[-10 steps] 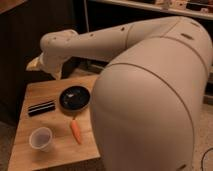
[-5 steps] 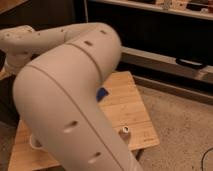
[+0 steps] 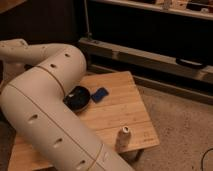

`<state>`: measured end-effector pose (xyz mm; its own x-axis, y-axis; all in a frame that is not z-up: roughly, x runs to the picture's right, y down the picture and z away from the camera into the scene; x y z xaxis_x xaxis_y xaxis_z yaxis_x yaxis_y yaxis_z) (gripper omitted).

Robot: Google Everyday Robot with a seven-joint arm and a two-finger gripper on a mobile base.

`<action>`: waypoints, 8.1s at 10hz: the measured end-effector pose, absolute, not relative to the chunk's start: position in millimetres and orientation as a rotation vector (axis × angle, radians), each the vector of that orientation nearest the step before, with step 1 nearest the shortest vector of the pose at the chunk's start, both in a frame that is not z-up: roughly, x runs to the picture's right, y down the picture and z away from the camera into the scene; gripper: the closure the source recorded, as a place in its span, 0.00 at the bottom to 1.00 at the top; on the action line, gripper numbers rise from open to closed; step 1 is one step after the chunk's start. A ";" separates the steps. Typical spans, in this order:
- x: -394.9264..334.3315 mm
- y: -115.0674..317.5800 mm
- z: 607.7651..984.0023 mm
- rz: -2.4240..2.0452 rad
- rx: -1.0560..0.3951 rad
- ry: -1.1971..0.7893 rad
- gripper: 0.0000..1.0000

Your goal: Place the eraser in the ceramic cup

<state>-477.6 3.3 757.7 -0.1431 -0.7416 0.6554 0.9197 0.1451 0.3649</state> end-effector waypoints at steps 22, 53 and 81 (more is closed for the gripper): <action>-394.8 92.4 819.2 -1.012 -0.663 -0.636 0.20; -373.5 80.5 896.6 -0.833 -0.716 -0.578 0.62; -400.6 87.8 893.8 -0.997 -0.596 -0.703 0.84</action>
<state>-400.6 87.8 893.8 0.3635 -0.5387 0.7601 0.8970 0.4226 -0.1295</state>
